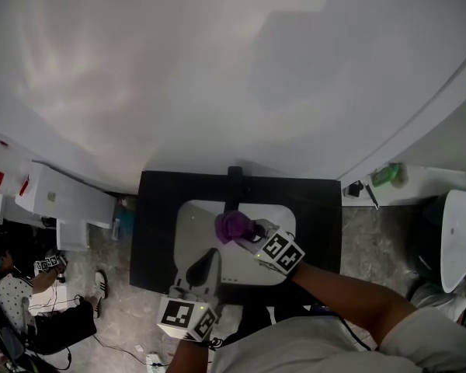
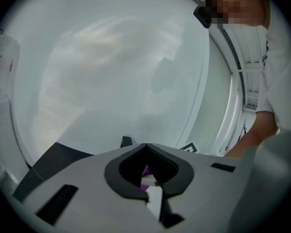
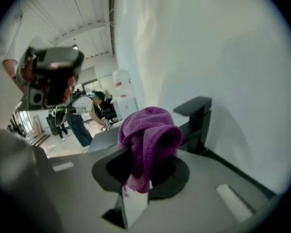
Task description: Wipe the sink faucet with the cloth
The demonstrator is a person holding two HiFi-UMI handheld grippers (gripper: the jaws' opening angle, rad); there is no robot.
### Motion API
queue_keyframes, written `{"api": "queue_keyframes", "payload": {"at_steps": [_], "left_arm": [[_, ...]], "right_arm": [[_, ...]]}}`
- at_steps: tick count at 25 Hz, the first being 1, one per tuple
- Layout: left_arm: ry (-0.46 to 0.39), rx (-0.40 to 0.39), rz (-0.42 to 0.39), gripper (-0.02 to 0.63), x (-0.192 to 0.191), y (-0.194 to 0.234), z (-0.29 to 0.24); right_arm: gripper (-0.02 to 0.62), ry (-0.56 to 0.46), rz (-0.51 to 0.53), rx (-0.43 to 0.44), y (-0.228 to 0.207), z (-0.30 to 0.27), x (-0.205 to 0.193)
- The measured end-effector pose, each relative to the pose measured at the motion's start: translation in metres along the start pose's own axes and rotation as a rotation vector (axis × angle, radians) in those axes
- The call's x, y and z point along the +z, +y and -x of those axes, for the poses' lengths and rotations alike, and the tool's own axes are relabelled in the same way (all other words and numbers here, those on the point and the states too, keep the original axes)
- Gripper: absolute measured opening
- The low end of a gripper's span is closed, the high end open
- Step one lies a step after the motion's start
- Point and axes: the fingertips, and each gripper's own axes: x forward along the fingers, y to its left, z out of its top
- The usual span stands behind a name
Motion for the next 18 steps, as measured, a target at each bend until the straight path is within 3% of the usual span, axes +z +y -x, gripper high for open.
{"api": "queue_keyframes", "payload": {"at_steps": [3,6,10,13,18], "left_arm": [[-0.002,0.006,0.008,0.006,0.001,0.009,-0.002],[0.001,0.003,0.012,0.007,0.0,0.011,-0.001],[0.018,0.004,0.015,0.008,-0.007,0.013,0.0],[0.026,0.026,0.017,0.007,-0.011,0.022,0.005],[0.044,0.071,0.02,0.008,-0.019,0.042,0.014]], "right_arm": [[0.061,-0.093,0.006,-0.123,-0.045,0.03,0.042],[0.061,-0.092,-0.007,-0.256,-0.113,0.04,0.067],[0.061,0.023,0.009,-0.213,-0.142,-0.001,0.055],[0.063,0.102,0.044,-0.201,-0.152,-0.034,0.025],[0.063,0.26,-0.004,-0.183,-0.167,-0.07,-0.037]]}}
